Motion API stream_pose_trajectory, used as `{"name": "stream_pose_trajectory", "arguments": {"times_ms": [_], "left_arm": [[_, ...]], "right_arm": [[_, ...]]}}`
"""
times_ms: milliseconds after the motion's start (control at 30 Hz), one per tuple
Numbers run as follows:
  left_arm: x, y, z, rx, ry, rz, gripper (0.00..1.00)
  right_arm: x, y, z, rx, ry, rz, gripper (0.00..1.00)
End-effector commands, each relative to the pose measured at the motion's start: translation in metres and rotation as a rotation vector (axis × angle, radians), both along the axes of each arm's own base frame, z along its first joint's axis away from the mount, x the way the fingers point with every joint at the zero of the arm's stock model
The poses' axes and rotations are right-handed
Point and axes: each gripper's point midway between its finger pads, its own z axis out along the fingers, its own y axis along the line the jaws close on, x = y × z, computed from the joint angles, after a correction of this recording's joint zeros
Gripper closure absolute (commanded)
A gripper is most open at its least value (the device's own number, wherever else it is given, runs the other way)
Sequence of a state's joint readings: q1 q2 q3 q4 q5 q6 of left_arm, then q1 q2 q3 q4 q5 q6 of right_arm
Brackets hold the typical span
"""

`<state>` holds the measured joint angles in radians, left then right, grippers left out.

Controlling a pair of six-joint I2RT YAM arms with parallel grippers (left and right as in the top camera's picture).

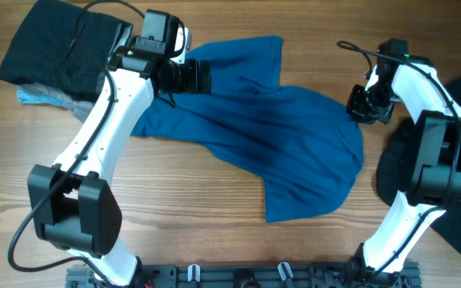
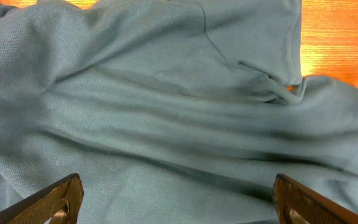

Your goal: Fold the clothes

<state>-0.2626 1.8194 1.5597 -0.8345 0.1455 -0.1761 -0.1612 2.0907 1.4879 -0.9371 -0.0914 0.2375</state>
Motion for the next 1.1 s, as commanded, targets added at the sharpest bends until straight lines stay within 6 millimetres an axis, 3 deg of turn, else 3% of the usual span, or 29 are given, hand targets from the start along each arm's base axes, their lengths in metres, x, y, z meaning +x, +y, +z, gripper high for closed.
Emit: {"name": "stream_pose_trajectory", "arguments": {"times_ms": [0,67,133,167,233,300,333,367,400,467,533,567,600,667,733,800,833,967,1067], "left_arm": [[-0.001,0.002,0.013,0.012,-0.039,-0.010,0.02],[0.001,0.001,0.014,0.010,-0.047,-0.010,0.02],[0.004,0.000,0.016,0.007,-0.060,-0.009,0.02],[0.006,0.000,0.018,0.003,-0.072,-0.009,0.02],[0.010,-0.001,0.020,-0.001,-0.089,-0.009,0.00],[0.013,-0.002,0.022,-0.005,-0.103,-0.009,0.00],[0.014,-0.001,0.022,0.001,-0.106,-0.004,0.00],[0.014,0.001,0.021,0.013,-0.108,0.002,0.00],[0.014,0.005,0.020,0.032,-0.108,0.013,0.00],[0.013,0.015,0.018,0.081,-0.102,0.039,0.00],[0.014,0.019,0.014,0.097,-0.098,0.038,0.00],[0.015,0.016,0.008,0.110,-0.095,-0.006,0.03],[0.019,0.012,-0.001,0.102,-0.086,-0.019,0.12],[0.026,0.008,-0.014,0.111,-0.085,-0.056,0.26],[0.028,0.007,-0.034,0.124,-0.051,-0.067,0.30],[0.018,0.011,-0.063,0.145,0.046,-0.072,0.12],[0.011,0.013,-0.073,0.155,0.090,-0.075,0.11],[-0.023,0.012,-0.100,0.142,0.270,-0.104,0.13],[-0.042,0.018,-0.114,0.159,0.354,-0.104,0.21]], "right_arm": [[0.032,-0.025,0.019,0.012,-0.117,-0.053,0.96],[0.077,-0.063,0.066,-0.010,-0.303,-0.106,0.96],[0.102,-0.101,0.105,-0.055,-0.438,-0.157,0.96],[0.115,-0.134,0.134,-0.095,-0.540,-0.202,0.96],[0.122,-0.178,0.168,-0.141,-0.652,-0.278,0.96],[0.117,-0.212,0.181,-0.145,-0.709,-0.369,0.91],[0.113,-0.219,0.182,-0.127,-0.718,-0.375,0.72],[0.106,-0.223,0.179,-0.096,-0.710,-0.381,0.40],[0.102,-0.224,0.177,-0.071,-0.701,-0.383,0.30],[0.090,-0.219,0.177,-0.016,-0.680,-0.350,0.24],[0.077,-0.204,0.182,0.048,-0.643,-0.341,0.25],[0.072,-0.184,0.190,0.109,-0.631,-0.321,0.25],[0.069,-0.157,0.200,0.179,-0.622,-0.286,0.26],[0.066,-0.130,0.203,0.236,-0.590,-0.253,0.26],[0.060,-0.097,0.198,0.280,-0.515,-0.215,0.27],[0.049,-0.062,0.187,0.295,-0.417,-0.133,0.26],[0.045,-0.053,0.182,0.279,-0.374,-0.122,0.26],[0.035,-0.031,0.168,0.178,-0.268,-0.065,0.23],[0.034,-0.016,0.166,0.165,-0.245,-0.032,0.22]]}}
